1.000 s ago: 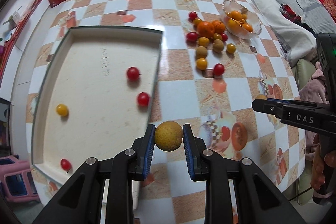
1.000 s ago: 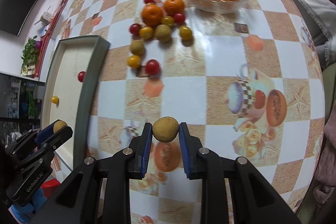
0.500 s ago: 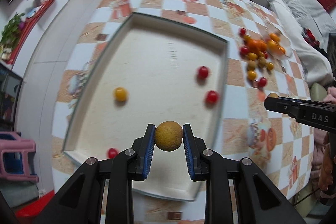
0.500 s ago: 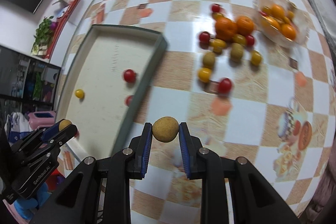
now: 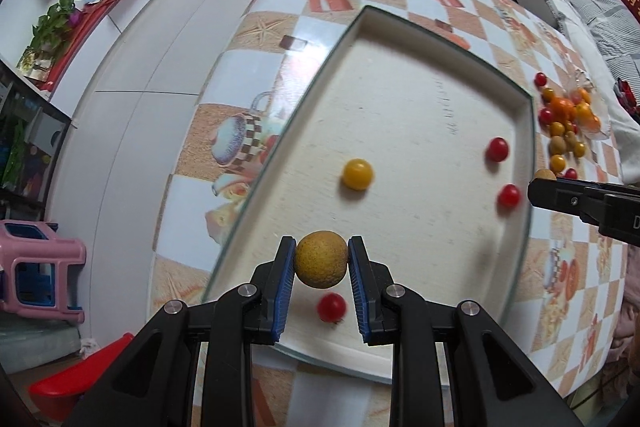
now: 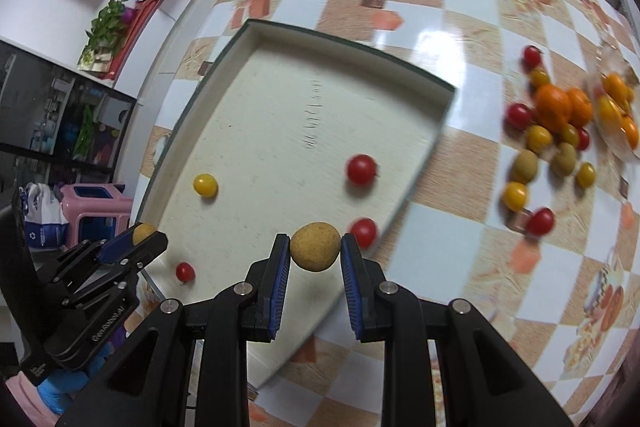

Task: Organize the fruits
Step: 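Carry both brown fruits over the tray and release them inside, then move both open tools back toward the fruit pile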

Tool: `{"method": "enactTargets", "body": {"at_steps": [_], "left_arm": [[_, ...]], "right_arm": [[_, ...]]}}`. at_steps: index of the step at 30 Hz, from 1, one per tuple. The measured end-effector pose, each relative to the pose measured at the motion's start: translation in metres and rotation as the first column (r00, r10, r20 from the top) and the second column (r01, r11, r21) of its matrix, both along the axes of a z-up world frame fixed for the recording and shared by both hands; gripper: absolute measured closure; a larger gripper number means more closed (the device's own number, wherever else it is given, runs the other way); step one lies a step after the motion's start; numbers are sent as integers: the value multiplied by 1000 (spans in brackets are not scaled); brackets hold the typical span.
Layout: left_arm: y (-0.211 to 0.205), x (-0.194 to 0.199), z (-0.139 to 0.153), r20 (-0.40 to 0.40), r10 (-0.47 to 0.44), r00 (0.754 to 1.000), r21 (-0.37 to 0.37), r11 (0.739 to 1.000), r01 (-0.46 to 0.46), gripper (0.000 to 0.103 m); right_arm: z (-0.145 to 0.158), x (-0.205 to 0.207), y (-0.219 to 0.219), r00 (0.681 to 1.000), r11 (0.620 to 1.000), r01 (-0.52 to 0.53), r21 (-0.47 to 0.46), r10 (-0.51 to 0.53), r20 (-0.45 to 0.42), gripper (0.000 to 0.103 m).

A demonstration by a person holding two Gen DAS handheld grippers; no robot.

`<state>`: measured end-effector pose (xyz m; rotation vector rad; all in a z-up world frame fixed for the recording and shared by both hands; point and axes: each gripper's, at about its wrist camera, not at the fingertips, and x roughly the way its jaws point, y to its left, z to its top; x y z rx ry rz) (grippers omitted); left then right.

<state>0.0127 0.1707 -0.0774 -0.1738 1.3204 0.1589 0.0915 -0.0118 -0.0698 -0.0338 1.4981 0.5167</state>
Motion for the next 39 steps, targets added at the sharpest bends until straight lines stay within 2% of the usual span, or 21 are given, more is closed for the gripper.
{"method": "enactTargets", "body": {"at_steps": [9, 18, 23, 26, 27, 28, 29, 30, 35, 37, 39], "left_arm": [[9, 14, -24, -39, -21, 999, 10, 1000, 21, 75], [4, 17, -32, -58, -45, 997, 13, 999, 46, 75], [-2, 18, -38, -81, -64, 995, 21, 998, 66, 75], [-5, 18, -39, -82, -73, 994, 36, 996, 76, 72], [-5, 18, -39, -83, -71, 994, 39, 996, 75, 66], [-5, 17, -39, -81, -68, 994, 38, 997, 71, 40], [-5, 17, -36, -64, -60, 996, 48, 997, 63, 31], [-5, 15, -31, -31, -61, 998, 56, 996, 63, 31], [-12, 14, -23, -32, -68, 997, 64, 996, 70, 31], [-12, 13, -19, -30, -62, 998, 64, 996, 64, 31], [-10, 10, -15, -31, -63, 998, 60, 996, 65, 31]], "right_arm": [[-24, 7, 35, 999, 998, -46, -44, 45, -21, 75], [-42, 21, 45, 998, 994, -52, -94, 48, -36, 75], [-55, 19, 56, 994, 989, -93, -118, 85, -67, 74], [-56, 18, 59, 993, 988, -102, -113, 95, -63, 65], [-56, 18, 62, 993, 989, -103, -105, 96, -66, 58], [-56, 17, 63, 993, 990, -106, -98, 99, -68, 52], [-56, 17, 66, 992, 989, -112, -102, 105, -68, 36], [-57, 17, 67, 992, 987, -114, -114, 107, -65, 22], [-54, 20, 59, 995, 995, -73, -67, 67, -79, 21], [-48, 22, 54, 996, 998, -50, -31, 47, -76, 16], [-38, 25, 48, 998, 1000, -23, 10, 23, -62, 4]]}}
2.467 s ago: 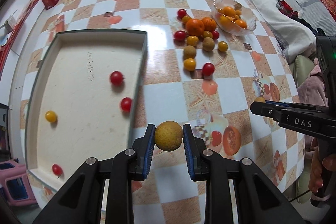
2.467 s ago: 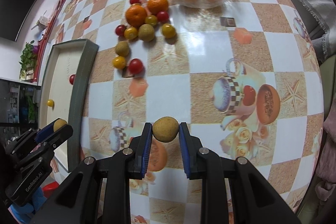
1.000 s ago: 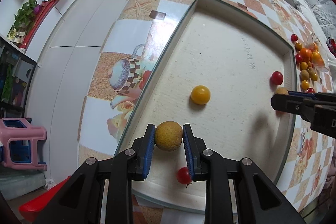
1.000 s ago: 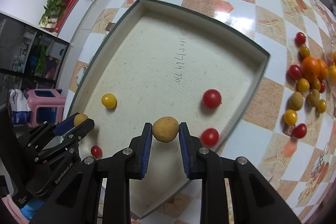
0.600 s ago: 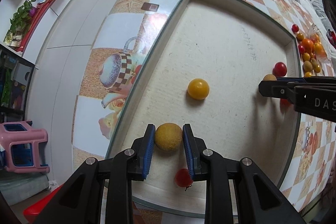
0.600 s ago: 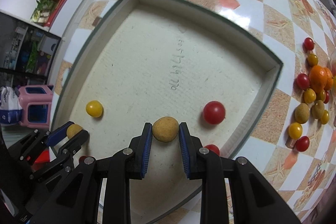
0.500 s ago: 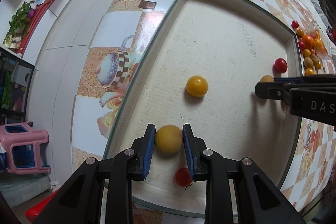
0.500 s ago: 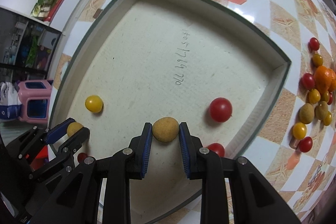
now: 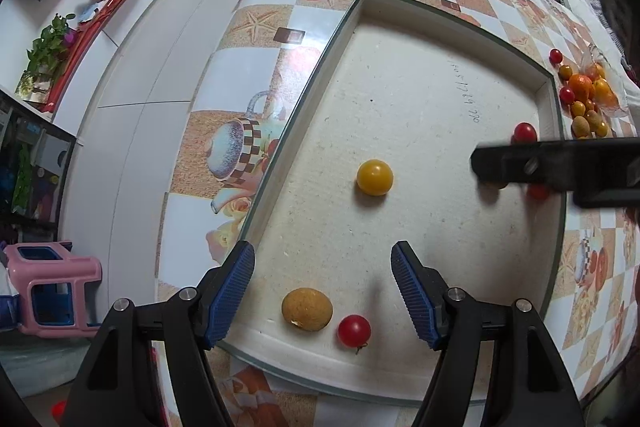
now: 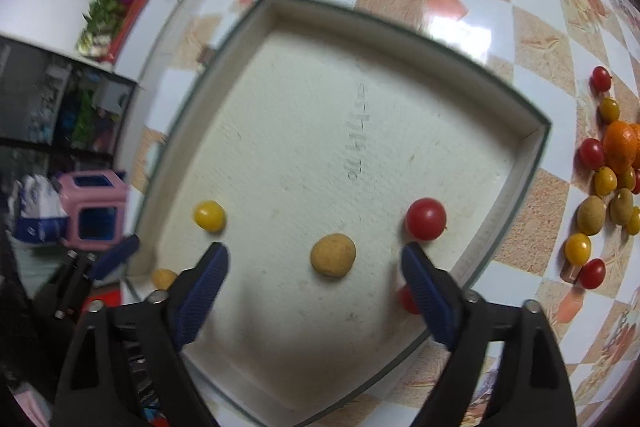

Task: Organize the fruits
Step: 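Move both open tools back toward the fruit pile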

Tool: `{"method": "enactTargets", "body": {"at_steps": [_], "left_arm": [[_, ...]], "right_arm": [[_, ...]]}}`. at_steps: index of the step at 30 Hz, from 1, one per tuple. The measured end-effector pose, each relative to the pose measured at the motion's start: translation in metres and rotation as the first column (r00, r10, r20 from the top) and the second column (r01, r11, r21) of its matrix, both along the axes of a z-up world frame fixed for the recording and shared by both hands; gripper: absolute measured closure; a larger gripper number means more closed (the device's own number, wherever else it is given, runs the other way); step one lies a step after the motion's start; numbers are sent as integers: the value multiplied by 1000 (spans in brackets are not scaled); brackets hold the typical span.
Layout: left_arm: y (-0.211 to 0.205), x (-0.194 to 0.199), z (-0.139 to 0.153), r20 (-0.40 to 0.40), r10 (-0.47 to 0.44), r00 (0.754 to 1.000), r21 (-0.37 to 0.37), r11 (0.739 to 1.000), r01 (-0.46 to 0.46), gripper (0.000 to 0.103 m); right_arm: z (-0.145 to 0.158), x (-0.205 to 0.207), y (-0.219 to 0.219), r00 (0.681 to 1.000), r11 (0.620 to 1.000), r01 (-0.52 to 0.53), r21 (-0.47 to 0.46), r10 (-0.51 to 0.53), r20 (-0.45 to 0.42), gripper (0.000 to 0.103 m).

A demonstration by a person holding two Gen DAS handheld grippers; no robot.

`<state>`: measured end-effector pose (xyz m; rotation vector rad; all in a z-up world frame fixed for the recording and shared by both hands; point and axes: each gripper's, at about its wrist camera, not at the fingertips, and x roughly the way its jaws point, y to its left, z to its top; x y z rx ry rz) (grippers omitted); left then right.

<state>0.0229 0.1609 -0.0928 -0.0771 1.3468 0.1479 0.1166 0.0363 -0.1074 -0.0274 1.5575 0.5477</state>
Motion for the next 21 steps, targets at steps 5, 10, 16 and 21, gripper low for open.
{"method": "enactTargets", "body": {"at_steps": [5, 10, 16, 21], "left_arm": [[-8, 2, 11, 7, -34, 999, -2, 999, 35, 31], [-32, 8, 25, 29, -82, 996, -12, 997, 83, 31], [-77, 19, 42, 53, -182, 982, -13, 983, 183, 31], [-123, 29, 50, 64, -260, 963, -40, 964, 263, 31]], "right_arm": [[19, 2, -17, 999, 998, 40, 40, -41, 25, 0], [31, 2, -47, 995, 996, 86, 19, -87, 51, 0], [42, 5, -109, 985, 987, 160, -23, -158, 76, 0], [40, 6, -174, 968, 967, 244, -74, -238, 76, 0]]}}
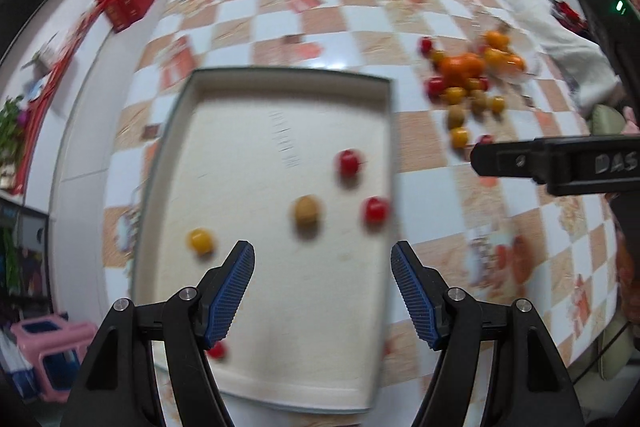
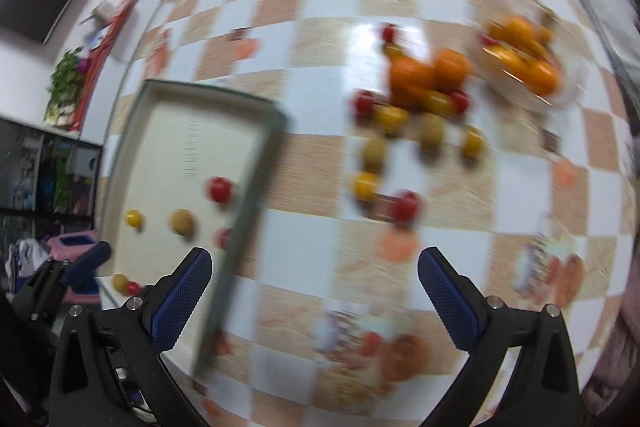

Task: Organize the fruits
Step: 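Move both open tools back toward the fruit pile, then grasp a yellow tomato with the left tool while the right tool grasps another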

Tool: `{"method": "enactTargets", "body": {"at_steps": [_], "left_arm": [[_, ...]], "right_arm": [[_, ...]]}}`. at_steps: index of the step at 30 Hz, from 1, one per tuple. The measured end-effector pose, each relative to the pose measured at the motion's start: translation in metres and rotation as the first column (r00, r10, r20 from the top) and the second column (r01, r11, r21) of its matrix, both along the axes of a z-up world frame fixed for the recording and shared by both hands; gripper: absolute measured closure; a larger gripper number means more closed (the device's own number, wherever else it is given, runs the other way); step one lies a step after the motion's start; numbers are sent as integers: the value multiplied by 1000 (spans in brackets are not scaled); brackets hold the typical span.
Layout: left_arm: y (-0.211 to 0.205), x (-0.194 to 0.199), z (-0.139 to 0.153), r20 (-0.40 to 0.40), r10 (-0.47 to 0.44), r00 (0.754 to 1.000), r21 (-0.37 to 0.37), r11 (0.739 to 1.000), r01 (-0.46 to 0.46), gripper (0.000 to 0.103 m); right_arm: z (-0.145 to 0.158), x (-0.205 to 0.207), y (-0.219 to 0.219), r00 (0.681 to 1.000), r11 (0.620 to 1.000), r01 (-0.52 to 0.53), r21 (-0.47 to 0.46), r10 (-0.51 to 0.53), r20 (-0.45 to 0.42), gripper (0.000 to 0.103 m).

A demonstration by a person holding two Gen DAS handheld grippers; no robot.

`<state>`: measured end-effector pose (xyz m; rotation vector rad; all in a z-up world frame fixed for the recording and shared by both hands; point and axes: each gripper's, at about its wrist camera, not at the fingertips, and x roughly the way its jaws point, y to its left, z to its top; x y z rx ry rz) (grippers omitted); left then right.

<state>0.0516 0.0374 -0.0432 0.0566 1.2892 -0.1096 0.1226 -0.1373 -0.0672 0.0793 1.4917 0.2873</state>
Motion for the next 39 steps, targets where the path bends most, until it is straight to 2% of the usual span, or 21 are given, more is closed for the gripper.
{"method": "enactTargets", "body": {"at_steps": [5, 9, 19, 22, 27, 33, 39], "left_arm": [[-46, 9, 0, -2, -58, 998, -25, 998, 58, 31], [-76, 17, -9, -11, -91, 996, -15, 996, 90, 31], [-114, 41, -53, -69, -90, 994, 30, 995, 92, 31], [-117, 48, -61, -69, -82, 994, 35, 996, 84, 31], [-123, 63, -72, -59, -73, 996, 46, 996, 76, 31], [-127, 80, -80, -56, -62, 997, 38, 997, 64, 31], [-129, 93, -84, -50, -65, 997, 27, 997, 66, 35]], "right_arm": [[-11, -2, -54, 996, 995, 86, -53, -87, -22, 0], [-17, -3, -84, 991, 989, 124, -77, -126, -31, 0], [-28, 5, -106, 990, 987, 136, -79, -138, -21, 0], [-32, 9, -105, 993, 990, 117, -75, -118, -12, 4], [-42, 25, -98, 996, 994, 88, -62, -88, 0, 24], [-52, 48, -87, 999, 998, 45, -52, -45, 18, 35], [-53, 64, -83, 998, 998, 16, -60, -13, 60, 41]]}}
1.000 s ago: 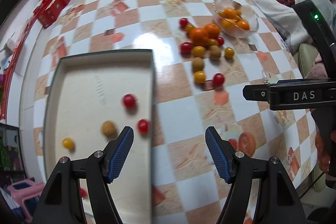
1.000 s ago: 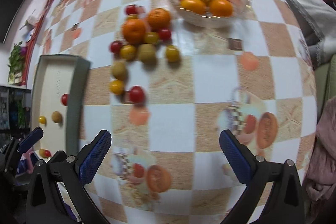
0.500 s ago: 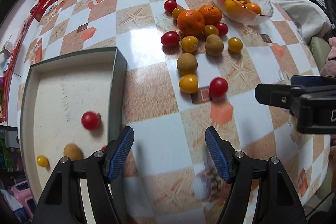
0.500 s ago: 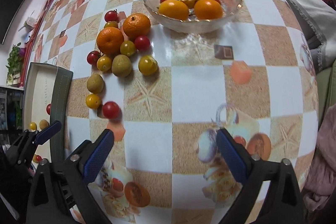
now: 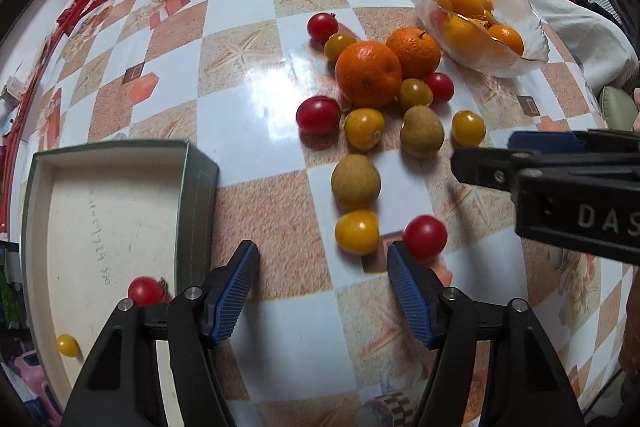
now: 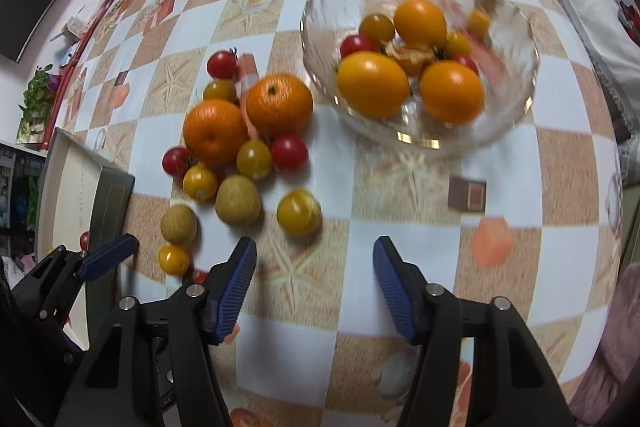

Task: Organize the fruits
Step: 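Grasp a yellow tomato with the left tool while the right tool grasps another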

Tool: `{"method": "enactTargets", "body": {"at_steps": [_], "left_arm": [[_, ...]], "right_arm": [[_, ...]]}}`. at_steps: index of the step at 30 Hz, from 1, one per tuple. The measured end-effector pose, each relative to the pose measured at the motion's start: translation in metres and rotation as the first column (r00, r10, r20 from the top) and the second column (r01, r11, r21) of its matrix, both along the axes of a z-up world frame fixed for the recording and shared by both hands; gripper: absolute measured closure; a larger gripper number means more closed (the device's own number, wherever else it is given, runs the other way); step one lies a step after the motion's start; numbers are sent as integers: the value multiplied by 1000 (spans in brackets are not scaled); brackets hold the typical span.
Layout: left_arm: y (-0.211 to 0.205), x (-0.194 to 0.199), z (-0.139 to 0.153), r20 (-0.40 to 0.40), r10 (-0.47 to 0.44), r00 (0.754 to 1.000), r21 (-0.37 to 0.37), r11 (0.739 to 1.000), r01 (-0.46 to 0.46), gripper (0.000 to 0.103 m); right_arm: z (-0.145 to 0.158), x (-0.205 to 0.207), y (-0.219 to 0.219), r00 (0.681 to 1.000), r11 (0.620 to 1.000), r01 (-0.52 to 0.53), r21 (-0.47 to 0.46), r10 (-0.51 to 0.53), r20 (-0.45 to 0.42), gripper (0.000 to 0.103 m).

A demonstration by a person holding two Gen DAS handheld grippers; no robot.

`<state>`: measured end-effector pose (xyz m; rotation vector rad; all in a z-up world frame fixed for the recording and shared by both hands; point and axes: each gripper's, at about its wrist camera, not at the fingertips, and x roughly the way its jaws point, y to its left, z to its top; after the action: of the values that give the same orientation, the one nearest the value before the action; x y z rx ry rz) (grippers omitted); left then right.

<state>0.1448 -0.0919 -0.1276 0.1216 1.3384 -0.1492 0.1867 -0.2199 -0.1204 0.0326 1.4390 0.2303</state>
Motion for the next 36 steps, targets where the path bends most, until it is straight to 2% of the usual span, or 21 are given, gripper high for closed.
{"method": "enactTargets", "body": {"at_steps": [2, 4, 8, 11, 16, 24, 36], "left_arm": [[-3, 3, 1, 0, -8, 1000, -6, 1000, 8, 42], [-6, 7, 2, 1, -15, 1000, -8, 1000, 15, 49], [-17, 12, 6, 5, -20, 1000, -11, 1000, 20, 67], [-19, 13, 8, 2, -16, 1000, -39, 999, 16, 80], [-9, 9, 10, -13, 19, 1000, -88, 996, -20, 80], [3, -21, 29, -2, 14, 1000, -109, 994, -14, 80], [22, -63, 58, 12, 39, 999, -134, 990, -37, 80]], "right_arm": [[0, 4, 1, 1000, 1000, -1, 3, 1, 9, 44], [0, 6, 2, 1000, 1000, -4, 3, 4, 18, 52], [1, 9, 5, 1000, 999, -21, 26, 20, 16, 76], [1, 9, 3, 1000, 999, -12, 49, 12, 11, 79], [5, -3, -11, 1000, 995, 28, 92, -28, -6, 79], [12, -32, -33, 997, 990, 78, 120, -75, -37, 79], [28, -76, -35, 993, 986, 105, 125, -98, -64, 79]]}}
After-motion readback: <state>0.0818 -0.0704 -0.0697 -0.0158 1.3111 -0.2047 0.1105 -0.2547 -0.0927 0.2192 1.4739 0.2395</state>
